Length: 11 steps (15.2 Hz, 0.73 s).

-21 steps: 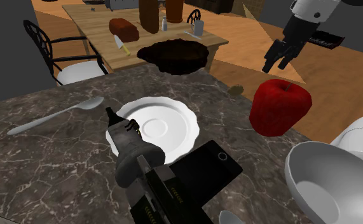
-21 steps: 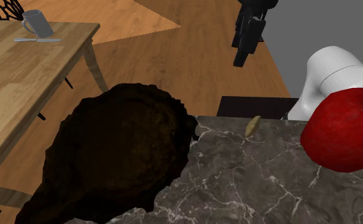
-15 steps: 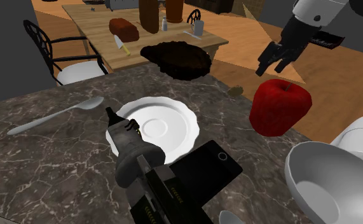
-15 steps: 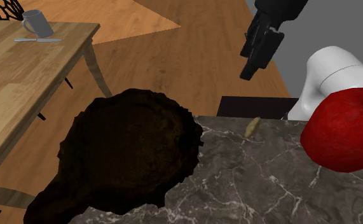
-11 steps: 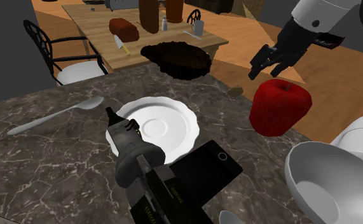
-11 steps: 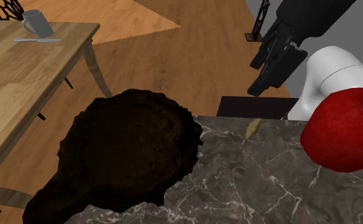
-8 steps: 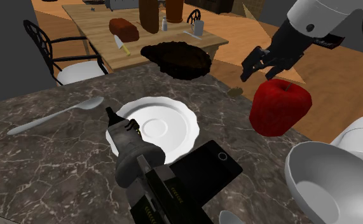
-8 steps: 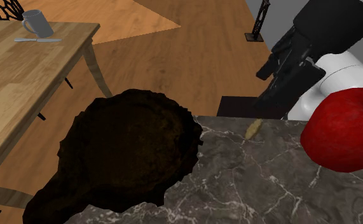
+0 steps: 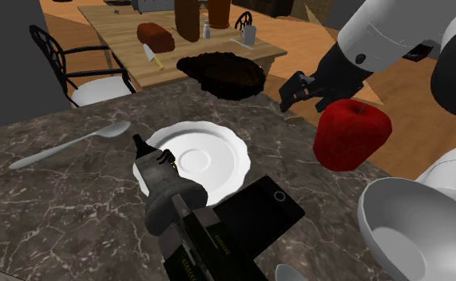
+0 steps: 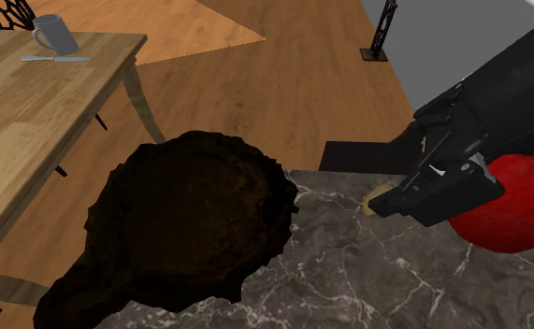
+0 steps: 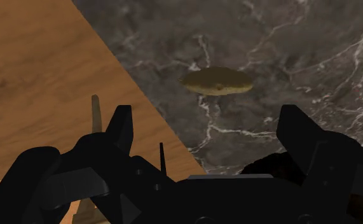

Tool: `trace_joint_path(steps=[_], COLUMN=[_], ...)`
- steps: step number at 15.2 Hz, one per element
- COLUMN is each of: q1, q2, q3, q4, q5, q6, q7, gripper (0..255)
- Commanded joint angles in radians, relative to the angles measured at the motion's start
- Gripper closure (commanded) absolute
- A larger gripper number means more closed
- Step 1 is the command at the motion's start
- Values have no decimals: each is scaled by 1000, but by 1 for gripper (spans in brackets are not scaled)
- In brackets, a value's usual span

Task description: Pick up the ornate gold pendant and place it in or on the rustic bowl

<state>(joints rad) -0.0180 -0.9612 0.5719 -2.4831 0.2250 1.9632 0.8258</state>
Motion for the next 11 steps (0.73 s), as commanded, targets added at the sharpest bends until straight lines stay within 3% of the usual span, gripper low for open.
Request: trace_joint_path(steps=[1, 11], q1=[-1, -5], q2=[5, 16], q3=[9, 19], q4=[-23, -49], q5=[4, 9], q6=[29, 67], q7=[1, 1], gripper=[0, 0])
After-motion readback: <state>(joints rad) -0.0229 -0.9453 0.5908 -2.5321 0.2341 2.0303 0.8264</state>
